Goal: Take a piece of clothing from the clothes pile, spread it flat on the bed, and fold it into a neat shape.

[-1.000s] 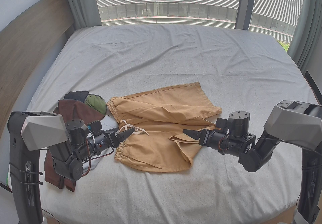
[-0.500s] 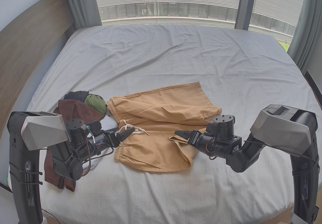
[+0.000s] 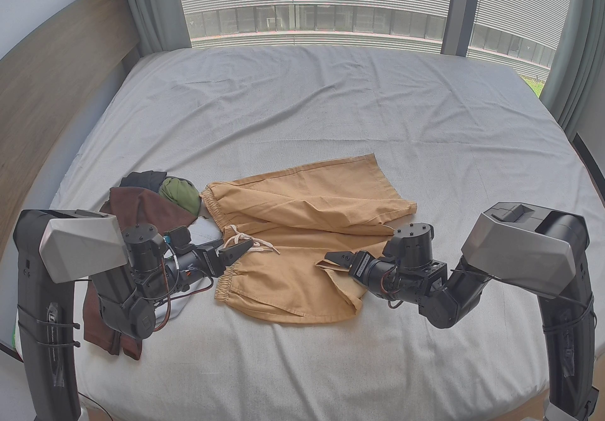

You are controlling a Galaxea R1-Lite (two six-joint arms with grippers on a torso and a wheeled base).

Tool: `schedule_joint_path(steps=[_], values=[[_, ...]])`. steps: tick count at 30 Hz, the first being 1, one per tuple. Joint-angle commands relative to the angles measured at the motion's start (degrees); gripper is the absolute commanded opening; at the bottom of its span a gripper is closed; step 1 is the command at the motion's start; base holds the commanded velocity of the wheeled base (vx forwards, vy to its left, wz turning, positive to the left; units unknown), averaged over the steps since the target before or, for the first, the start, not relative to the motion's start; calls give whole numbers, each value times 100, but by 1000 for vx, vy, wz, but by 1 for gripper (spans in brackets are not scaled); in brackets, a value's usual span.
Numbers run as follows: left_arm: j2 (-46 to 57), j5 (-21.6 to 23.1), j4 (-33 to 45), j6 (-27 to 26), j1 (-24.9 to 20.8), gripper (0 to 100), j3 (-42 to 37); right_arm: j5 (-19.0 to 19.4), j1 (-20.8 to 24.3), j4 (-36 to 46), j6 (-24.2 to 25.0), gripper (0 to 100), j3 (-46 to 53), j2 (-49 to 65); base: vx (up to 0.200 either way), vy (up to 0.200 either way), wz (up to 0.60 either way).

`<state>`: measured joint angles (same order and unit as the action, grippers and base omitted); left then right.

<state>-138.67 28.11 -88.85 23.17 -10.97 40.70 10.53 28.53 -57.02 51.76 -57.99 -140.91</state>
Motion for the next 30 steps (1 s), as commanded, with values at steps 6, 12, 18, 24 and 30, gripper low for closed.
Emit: schedule_joint_path(steps=[6, 12, 18, 24, 30], values=[[-2, 1, -1, 3, -1, 100, -1, -25, -14, -11, 1, 100, -177, -68, 0, 0, 0], [6, 1, -1, 3, -1, 100, -1, -174, -110, 6, -8, 100, -485, -253, 0, 0, 0], [6, 1, -1, 3, -1, 100, -1, -183, -154, 33, 1, 100, -494, -261, 0, 0, 0], [15, 1, -1, 3, -1, 100, -1, -341, -146, 6, -8, 0, -564, -341, 0, 0, 0], [15, 1, -1, 3, 7, 100, 25, -438, -154, 24, -17, 0, -678, -455, 0, 0, 0]])
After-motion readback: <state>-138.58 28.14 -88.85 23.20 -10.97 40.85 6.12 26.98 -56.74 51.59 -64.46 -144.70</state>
